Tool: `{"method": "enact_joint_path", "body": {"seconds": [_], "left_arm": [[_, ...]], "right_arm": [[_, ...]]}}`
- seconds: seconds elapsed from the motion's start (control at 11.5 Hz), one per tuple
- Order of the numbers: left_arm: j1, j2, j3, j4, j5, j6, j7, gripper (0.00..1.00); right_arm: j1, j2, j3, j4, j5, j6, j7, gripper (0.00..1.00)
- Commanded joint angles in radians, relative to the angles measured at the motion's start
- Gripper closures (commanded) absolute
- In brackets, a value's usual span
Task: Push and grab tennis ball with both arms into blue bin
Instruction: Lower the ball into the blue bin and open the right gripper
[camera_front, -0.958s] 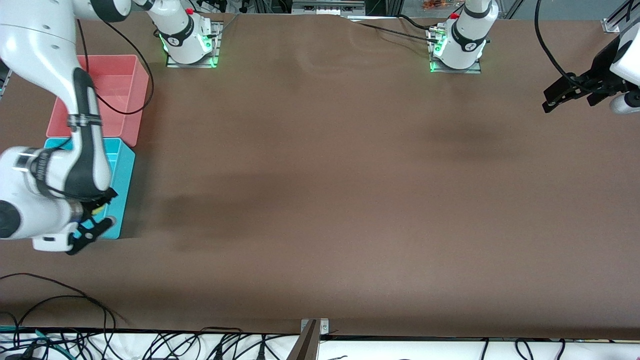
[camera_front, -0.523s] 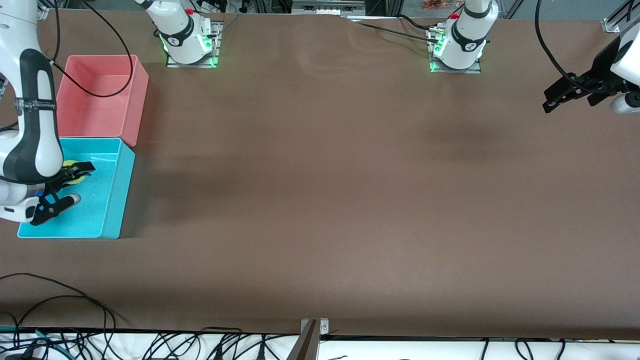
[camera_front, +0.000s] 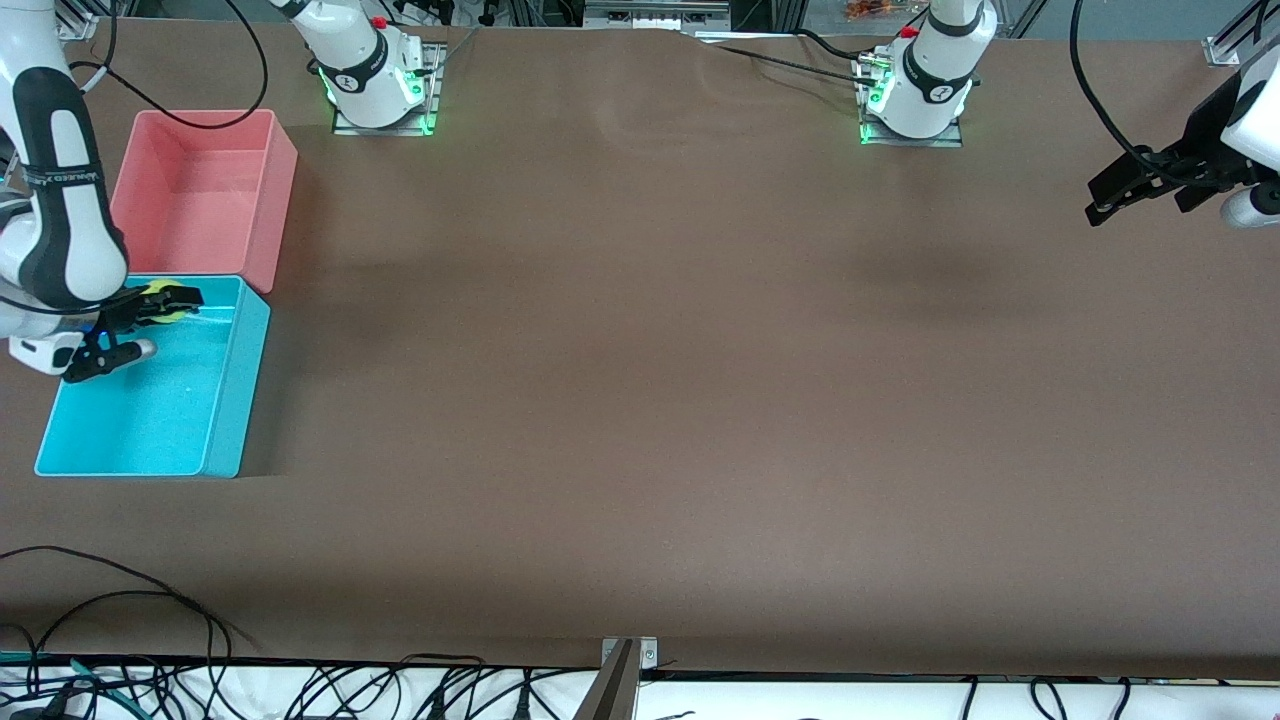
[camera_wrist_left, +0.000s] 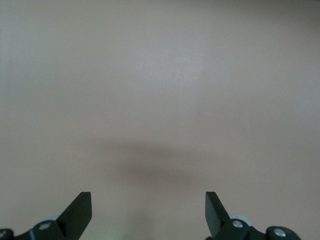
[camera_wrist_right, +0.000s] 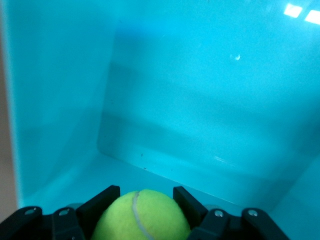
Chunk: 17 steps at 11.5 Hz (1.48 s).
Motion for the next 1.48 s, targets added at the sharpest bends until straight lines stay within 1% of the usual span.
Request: {"method": "enact_joint_path", "body": {"seconds": [0.0, 0.17, 0.26, 0.35, 0.52, 0.61, 0.7, 0.87, 1.13, 1.31, 1.39], "left_arm": [[0.004, 0.013, -0.004, 0.031, -0.003, -0.024, -0.004, 0.00], [0.004, 0.013, -0.004, 0.031, -0.003, -0.024, -0.004, 0.00], [0.004, 0.013, -0.004, 0.032, -0.003, -0.024, -0.004, 0.00], [0.004, 0.013, -0.004, 0.031, -0.003, -0.024, -0.004, 0.00], [0.004, 0.013, -0.004, 0.032, -0.003, -0.024, -0.004, 0.00], [0.004, 0.013, -0.004, 0.032, -0.003, -0.024, -0.004, 0.00], [0.005, 0.013, -0.004, 0.031, -0.003, -0.024, -0.004, 0.00], [0.004, 0.013, -0.004, 0.032, -0.003, -0.024, -0.004, 0.00], [0.004, 0.013, -0.004, 0.032, -0.003, -0.024, -0.005, 0.00], [0.007, 0.013, -0.002, 0.031, -0.003, -0.024, -0.004, 0.00], [0.007, 0.013, -0.002, 0.032, -0.003, -0.024, -0.004, 0.00]], "right_arm": [[-0.005, -0.034, 0.005, -0.096, 0.029, 0.136, 0.012, 0.76], [-0.007, -0.011, 0.005, -0.099, 0.063, 0.150, 0.027, 0.76], [-0.007, -0.008, 0.005, -0.097, 0.065, 0.151, 0.028, 0.72], [-0.008, -0.009, 0.005, -0.097, 0.065, 0.150, 0.044, 0.50], [-0.007, -0.017, 0.006, -0.091, 0.066, 0.148, 0.051, 0.16], [-0.007, -0.022, 0.006, -0.088, 0.066, 0.145, 0.061, 0.05], [-0.007, -0.025, 0.008, -0.088, 0.066, 0.147, 0.064, 0.03], [-0.005, -0.032, 0.008, -0.086, 0.066, 0.141, 0.065, 0.03], [-0.004, -0.051, 0.013, -0.073, 0.065, 0.132, 0.087, 0.00], [0.001, -0.086, 0.014, -0.064, 0.065, 0.109, 0.113, 0.00], [0.002, -0.112, 0.019, -0.041, 0.063, 0.068, 0.137, 0.00]]}}
